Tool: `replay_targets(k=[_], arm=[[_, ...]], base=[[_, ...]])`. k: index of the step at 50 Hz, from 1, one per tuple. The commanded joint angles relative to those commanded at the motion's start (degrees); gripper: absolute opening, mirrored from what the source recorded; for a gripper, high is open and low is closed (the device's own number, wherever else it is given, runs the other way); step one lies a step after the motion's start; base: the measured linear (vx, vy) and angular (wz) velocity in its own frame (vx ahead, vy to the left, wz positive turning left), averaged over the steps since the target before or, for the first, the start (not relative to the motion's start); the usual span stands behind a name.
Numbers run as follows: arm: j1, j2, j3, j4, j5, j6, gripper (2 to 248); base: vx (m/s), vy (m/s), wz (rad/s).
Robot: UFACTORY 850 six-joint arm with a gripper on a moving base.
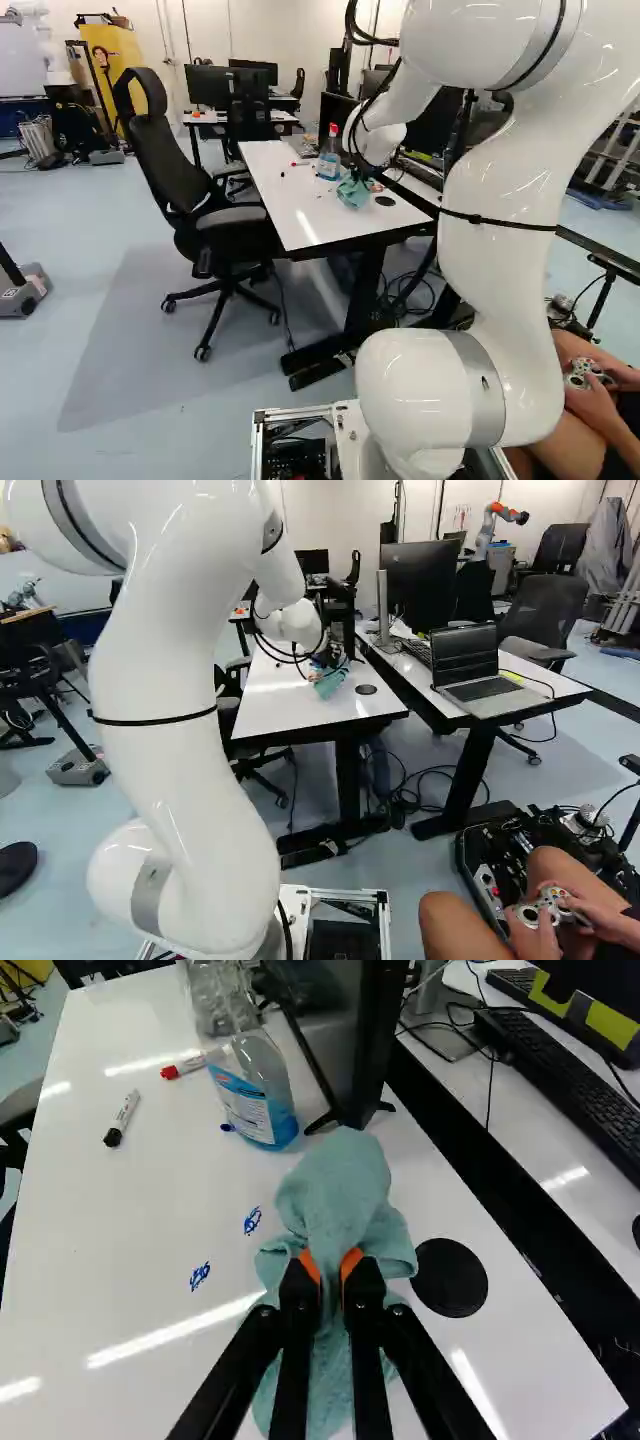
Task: Clean the table with the green towel
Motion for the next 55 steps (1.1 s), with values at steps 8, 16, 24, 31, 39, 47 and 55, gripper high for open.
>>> replay_targets(k=[8, 16, 24, 31, 39, 47, 55], arm=[[0.8, -1.1, -1.3, 0.0, -0.3, 0.0, 41], [1.3, -2.4, -3.0, 0.0, -0.3, 0.0, 41], [1.7, -3.9, -4.9, 0.0, -0.3, 0.0, 41], [2.1, -5.2, -6.4, 0.0, -0.3, 0.0, 41], [2.5, -6.1, -7.6, 0.0, -0.3, 0.0, 41], [2.8, -6.5, -8.1, 0.0, -0.3, 0.0, 41], [3.0, -6.8, -8.5, 0.0, -0.3, 0.0, 41]], base=[[0.0, 0.0, 0.0], [0.0, 0.0, 0.0], [0.0, 0.0, 0.0], [0.0, 0.0, 0.0], [0.0, 0.0, 0.0], [0.0, 0.0, 0.0], [0.0, 0.0, 0.0]])
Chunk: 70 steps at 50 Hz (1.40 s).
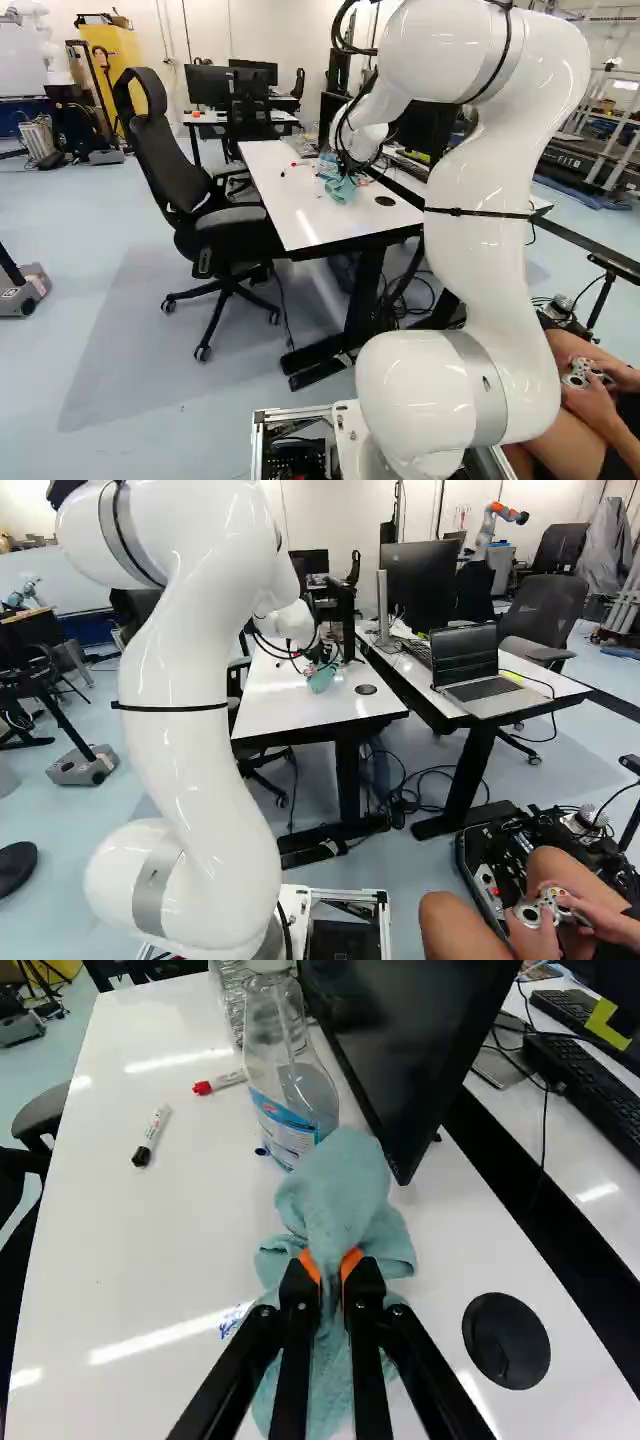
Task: Clean the table with the green towel
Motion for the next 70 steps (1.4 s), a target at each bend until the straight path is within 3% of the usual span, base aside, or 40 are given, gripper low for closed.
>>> replay_targets(k=[70], arm=[[0.0, -7.2, -3.6, 0.0, 3.5, 0.0, 41]], base=[[0.0, 0.0, 0.0]])
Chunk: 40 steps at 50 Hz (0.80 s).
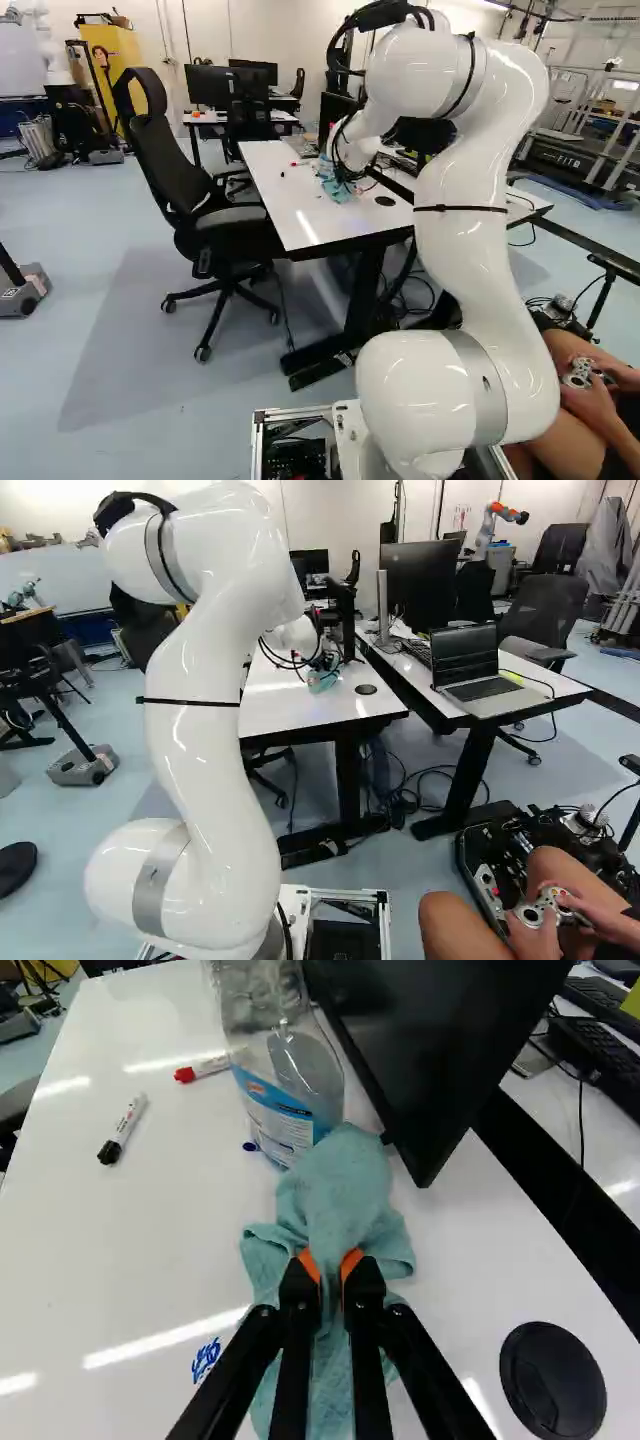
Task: Clean the table with the green towel
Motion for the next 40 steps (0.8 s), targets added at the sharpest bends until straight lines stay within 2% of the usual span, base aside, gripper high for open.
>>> replay_targets(k=[40], arm=[[0.0, -0.3, -0.1, 0.0, -0.2, 0.0, 41]], base=[[0.0, 0.0, 0.0]])
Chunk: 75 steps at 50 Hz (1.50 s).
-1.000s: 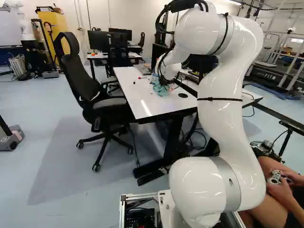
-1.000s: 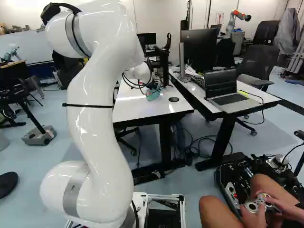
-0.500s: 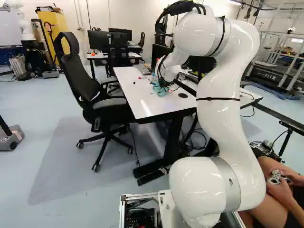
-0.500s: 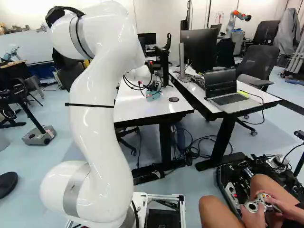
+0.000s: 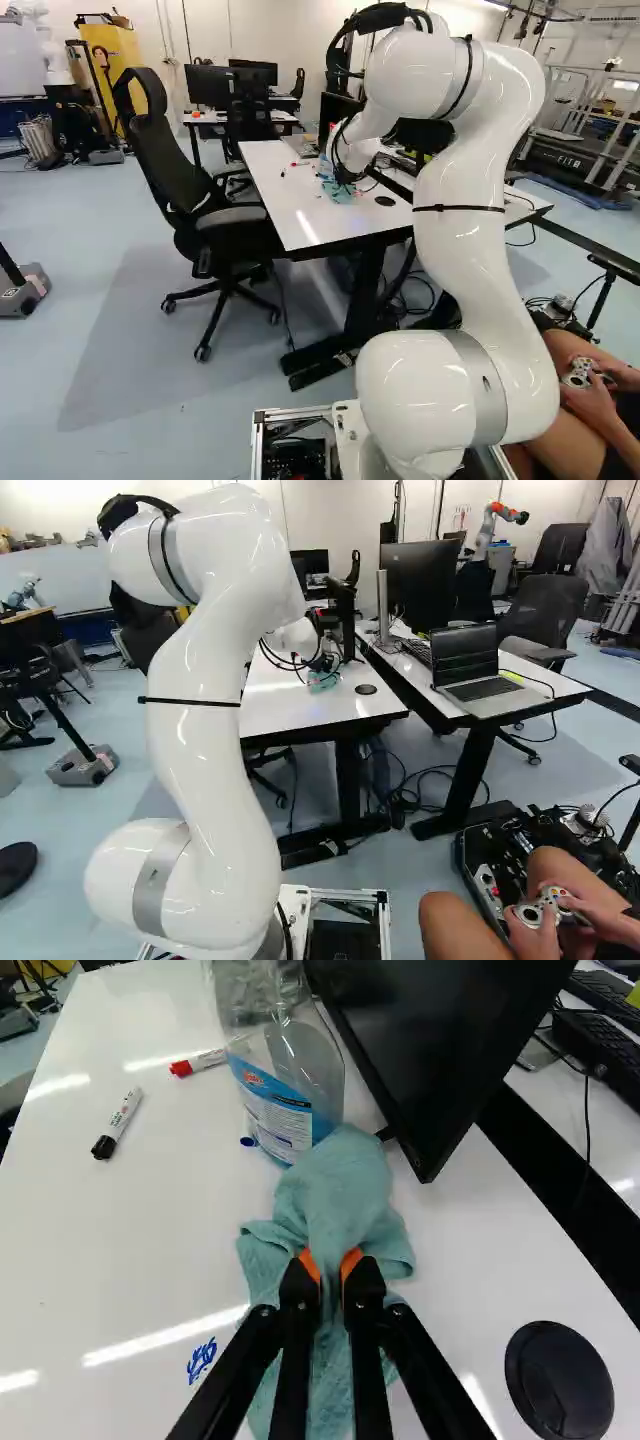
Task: Clean the table with the green towel
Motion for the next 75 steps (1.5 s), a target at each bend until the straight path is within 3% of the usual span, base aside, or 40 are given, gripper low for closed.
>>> replay_targets(k=[75], arm=[[0.0, 0.0, 0.0, 0.0, -3.7, 0.0, 41]], base=[[0.0, 0.0, 0.0]])
